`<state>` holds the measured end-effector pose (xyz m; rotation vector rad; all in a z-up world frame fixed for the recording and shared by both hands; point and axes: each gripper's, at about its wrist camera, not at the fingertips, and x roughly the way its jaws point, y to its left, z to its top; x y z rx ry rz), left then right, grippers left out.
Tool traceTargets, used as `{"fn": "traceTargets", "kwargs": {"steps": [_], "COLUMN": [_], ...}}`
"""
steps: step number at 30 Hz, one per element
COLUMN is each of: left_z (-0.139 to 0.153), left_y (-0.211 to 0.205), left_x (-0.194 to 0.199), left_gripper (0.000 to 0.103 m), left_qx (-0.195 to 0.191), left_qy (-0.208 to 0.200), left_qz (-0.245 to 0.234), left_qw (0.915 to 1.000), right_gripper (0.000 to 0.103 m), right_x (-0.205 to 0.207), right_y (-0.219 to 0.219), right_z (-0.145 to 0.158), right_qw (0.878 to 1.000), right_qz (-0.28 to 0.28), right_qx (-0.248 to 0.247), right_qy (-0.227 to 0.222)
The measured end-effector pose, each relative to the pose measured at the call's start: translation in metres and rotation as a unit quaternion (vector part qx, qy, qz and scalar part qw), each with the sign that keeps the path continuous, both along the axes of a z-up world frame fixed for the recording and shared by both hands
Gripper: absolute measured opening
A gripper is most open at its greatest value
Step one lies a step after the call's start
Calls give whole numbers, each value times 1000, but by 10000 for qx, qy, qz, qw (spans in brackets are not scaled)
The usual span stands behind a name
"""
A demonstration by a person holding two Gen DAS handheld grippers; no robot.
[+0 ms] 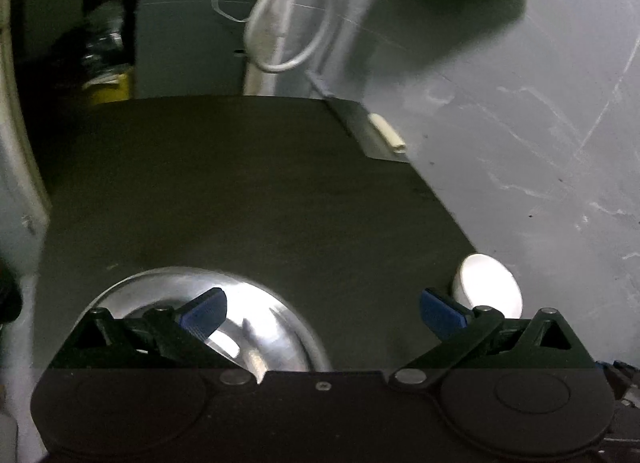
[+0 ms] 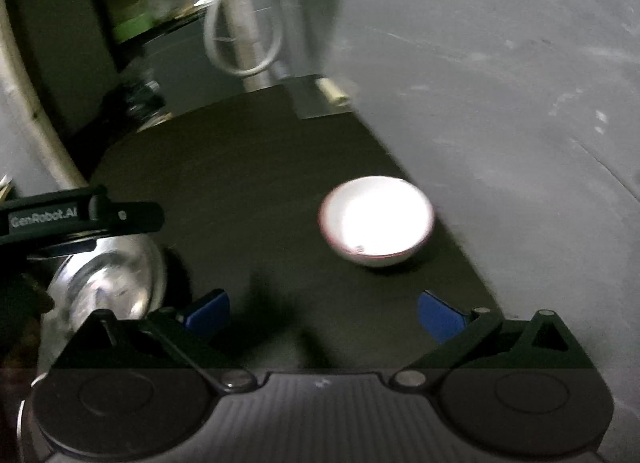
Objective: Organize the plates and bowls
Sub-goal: 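Move the left gripper to the second red-rimmed white bowl and grasp its rim, then lift the second white bowl with the left gripper toward the steel bowls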
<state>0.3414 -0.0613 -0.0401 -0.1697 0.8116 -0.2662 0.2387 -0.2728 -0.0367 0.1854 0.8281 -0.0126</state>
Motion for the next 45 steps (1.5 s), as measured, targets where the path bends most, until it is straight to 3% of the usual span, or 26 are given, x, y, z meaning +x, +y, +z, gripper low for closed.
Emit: {"fn": "traceTargets", "kwargs": {"steps": [7, 12, 21, 24, 27, 31, 34, 42, 45], "left_z": [-7, -15, -33, -36, -40, -43, -46, -47, -46], "left_y": [-52, -84, -107, -110, -113, -121, -125, -129, -129], "left_x": [29, 48, 72, 74, 76, 78, 80, 79, 77], "left_gripper": [102, 102, 99, 90, 77, 47, 34, 17, 15], "left_qx": [176, 318, 272, 225, 176, 121, 133, 82, 89], "left_qy": [17, 77, 394, 495, 605, 738, 805, 840, 863], "left_qz": [-833, -1345, -1664, -1733, -1783, -1892, -1897, -2036, -2037], "left_qw": [9964, 9904, 9849, 9834, 9820, 9791, 9784, 9754, 9752], "right_gripper": [102, 93, 79, 77, 68, 63, 59, 46, 36], "right_x": [1, 10, 31, 39, 44, 51, 55, 60, 61], "right_y": [-29, -39, -46, -47, -47, -50, -52, -56, -56], "right_z": [-14, -21, -32, -34, -35, -38, -40, -43, -43], "right_qw": [9978, 9961, 9952, 9954, 9959, 9966, 9970, 9976, 9977], "right_qz": [-625, -825, -931, -917, -871, -802, -752, -660, -624], "right_qx": [14, 28, 77, 76, 50, 92, 142, 221, 256], "right_qy": [-242, -296, -279, -272, -253, -183, -127, -9, 12]}}
